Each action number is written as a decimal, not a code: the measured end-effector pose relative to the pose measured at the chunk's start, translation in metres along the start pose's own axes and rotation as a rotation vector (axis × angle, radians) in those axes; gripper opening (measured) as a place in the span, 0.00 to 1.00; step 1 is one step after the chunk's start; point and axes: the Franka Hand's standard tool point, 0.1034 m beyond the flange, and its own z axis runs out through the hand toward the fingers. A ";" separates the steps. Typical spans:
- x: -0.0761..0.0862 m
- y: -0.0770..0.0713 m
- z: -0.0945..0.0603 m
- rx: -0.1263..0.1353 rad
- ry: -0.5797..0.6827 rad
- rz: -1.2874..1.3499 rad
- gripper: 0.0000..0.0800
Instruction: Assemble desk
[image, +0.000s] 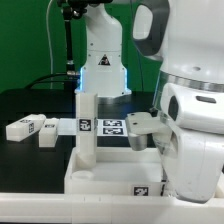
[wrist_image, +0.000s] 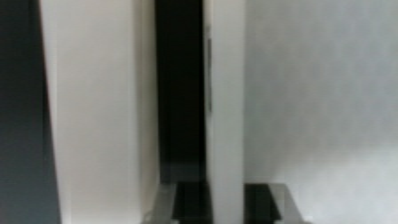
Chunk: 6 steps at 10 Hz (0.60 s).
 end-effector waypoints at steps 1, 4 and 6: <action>0.001 0.000 -0.001 0.000 -0.003 0.011 0.08; -0.002 -0.004 0.001 0.018 -0.016 0.007 0.08; -0.006 -0.015 -0.001 0.065 -0.030 0.007 0.30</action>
Offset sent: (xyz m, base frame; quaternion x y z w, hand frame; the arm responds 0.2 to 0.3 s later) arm -0.0007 -0.0042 0.0056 0.0032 -0.0073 -0.0098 0.9999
